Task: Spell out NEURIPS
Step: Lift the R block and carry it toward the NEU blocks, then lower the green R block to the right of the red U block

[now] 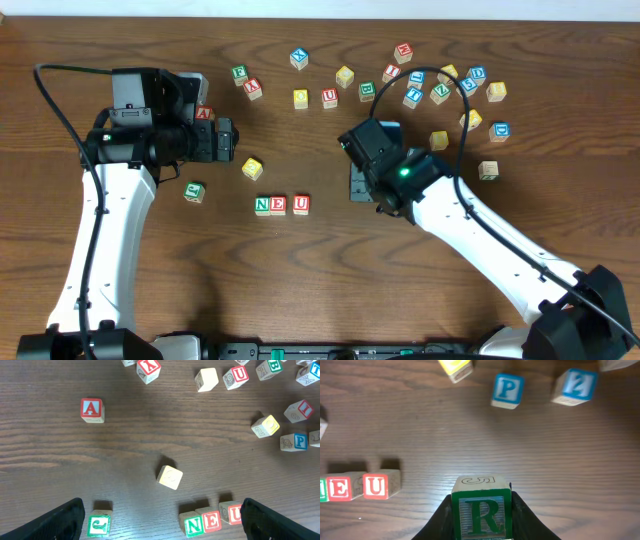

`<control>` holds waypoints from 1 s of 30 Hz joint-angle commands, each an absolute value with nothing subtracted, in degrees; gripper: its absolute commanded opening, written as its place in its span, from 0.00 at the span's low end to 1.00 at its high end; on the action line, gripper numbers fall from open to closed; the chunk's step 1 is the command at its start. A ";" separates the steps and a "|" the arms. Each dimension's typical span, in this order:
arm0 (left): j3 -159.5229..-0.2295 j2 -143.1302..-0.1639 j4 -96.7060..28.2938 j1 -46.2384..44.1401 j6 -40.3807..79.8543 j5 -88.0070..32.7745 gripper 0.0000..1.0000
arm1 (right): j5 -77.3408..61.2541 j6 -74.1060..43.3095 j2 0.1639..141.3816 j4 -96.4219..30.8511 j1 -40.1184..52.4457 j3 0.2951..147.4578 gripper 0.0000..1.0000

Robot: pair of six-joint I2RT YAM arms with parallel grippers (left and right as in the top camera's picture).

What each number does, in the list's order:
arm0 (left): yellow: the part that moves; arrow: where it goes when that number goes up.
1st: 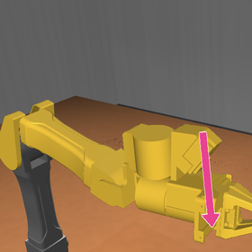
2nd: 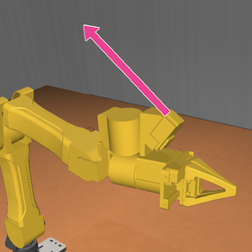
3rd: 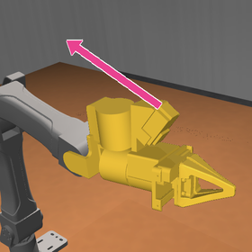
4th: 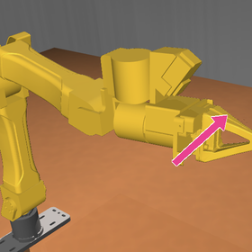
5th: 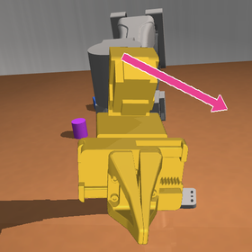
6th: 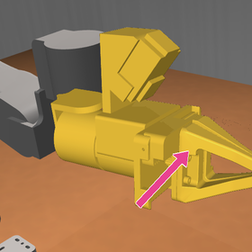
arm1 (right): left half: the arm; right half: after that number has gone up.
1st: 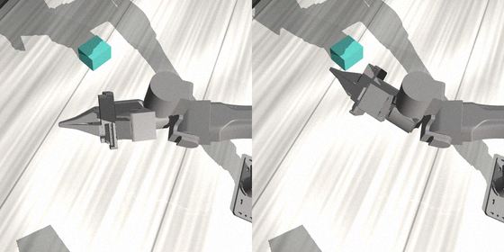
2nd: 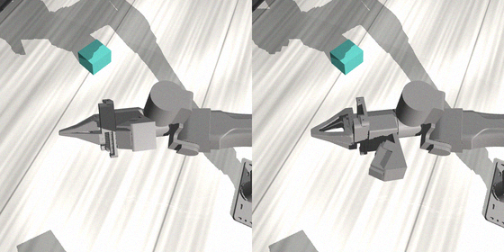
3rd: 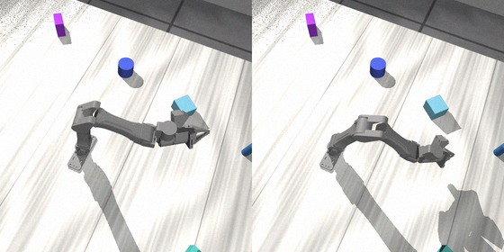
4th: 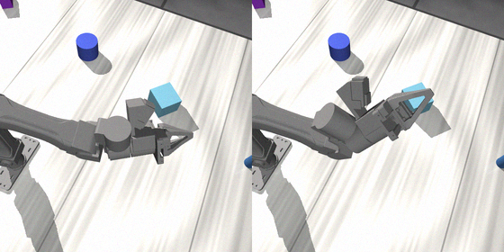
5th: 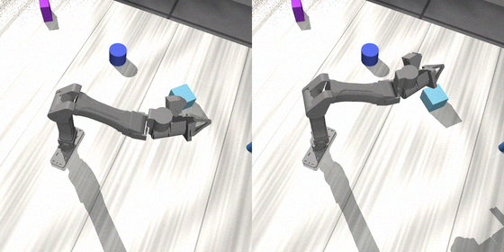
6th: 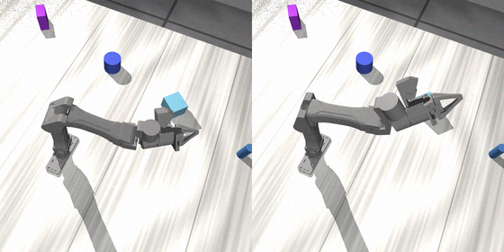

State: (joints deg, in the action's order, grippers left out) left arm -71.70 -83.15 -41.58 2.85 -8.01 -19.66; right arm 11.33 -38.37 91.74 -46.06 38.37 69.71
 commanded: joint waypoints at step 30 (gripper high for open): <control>-72.99 -83.22 -41.56 2.98 -9.19 -20.51 0.98 | 10.35 -41.91 101.49 -31.92 43.24 61.60 0.11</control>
